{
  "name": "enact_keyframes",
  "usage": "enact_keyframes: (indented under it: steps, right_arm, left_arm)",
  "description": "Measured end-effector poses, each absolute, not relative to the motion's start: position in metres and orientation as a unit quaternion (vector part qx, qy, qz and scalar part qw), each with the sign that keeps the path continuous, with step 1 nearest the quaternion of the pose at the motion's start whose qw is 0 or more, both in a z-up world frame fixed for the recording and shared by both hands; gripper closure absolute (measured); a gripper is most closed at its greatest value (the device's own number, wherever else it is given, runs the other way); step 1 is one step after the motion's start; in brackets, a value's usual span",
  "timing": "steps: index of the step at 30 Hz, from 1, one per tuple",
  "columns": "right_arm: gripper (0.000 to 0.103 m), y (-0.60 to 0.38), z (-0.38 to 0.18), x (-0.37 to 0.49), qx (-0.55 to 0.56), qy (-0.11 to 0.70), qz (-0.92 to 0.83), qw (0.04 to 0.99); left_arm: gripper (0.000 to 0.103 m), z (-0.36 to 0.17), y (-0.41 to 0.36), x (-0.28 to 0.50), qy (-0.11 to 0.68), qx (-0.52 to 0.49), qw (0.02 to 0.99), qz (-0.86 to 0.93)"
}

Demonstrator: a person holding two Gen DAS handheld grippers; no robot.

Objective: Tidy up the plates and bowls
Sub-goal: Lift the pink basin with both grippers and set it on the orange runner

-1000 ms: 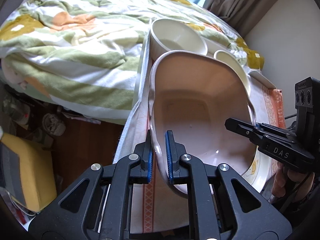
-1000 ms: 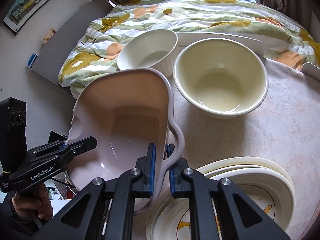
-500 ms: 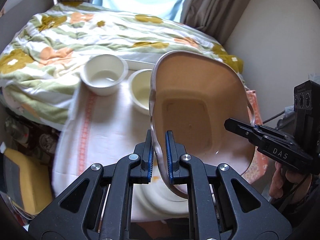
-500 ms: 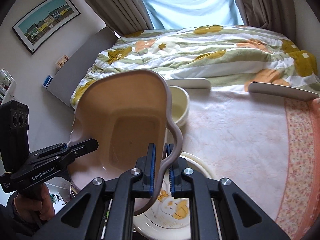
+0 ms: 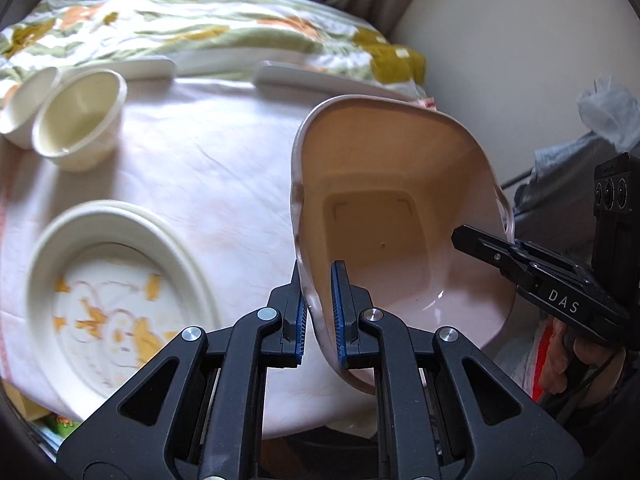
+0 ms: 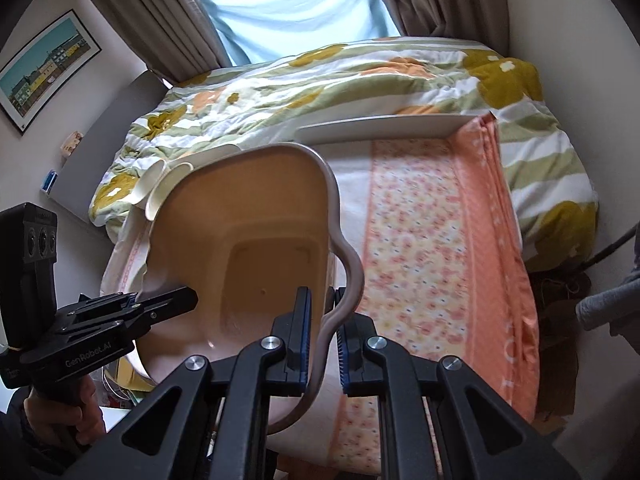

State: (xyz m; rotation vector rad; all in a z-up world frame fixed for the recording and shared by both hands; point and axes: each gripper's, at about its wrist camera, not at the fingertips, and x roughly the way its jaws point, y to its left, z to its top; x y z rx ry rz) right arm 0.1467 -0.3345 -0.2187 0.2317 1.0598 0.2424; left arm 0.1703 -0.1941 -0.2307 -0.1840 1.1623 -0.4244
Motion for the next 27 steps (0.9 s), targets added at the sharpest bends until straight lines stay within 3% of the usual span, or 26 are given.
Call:
enact_keyframes:
  steps: [11, 27]
  right_arm:
    - [0.092, -0.382, -0.274, 0.141, 0.131, 0.528, 0.092, 0.834]
    - [0.092, -0.389, -0.292, 0.136, 0.141, 0.534, 0.098, 0.828]
  left_arm:
    - [0.093, -0.283, -0.238, 0.176, 0.581, -0.056, 0.787, -0.199]
    - [0.093, -0.295, -0.245, 0.178, 0.587, -0.04, 0.785, -0.192]
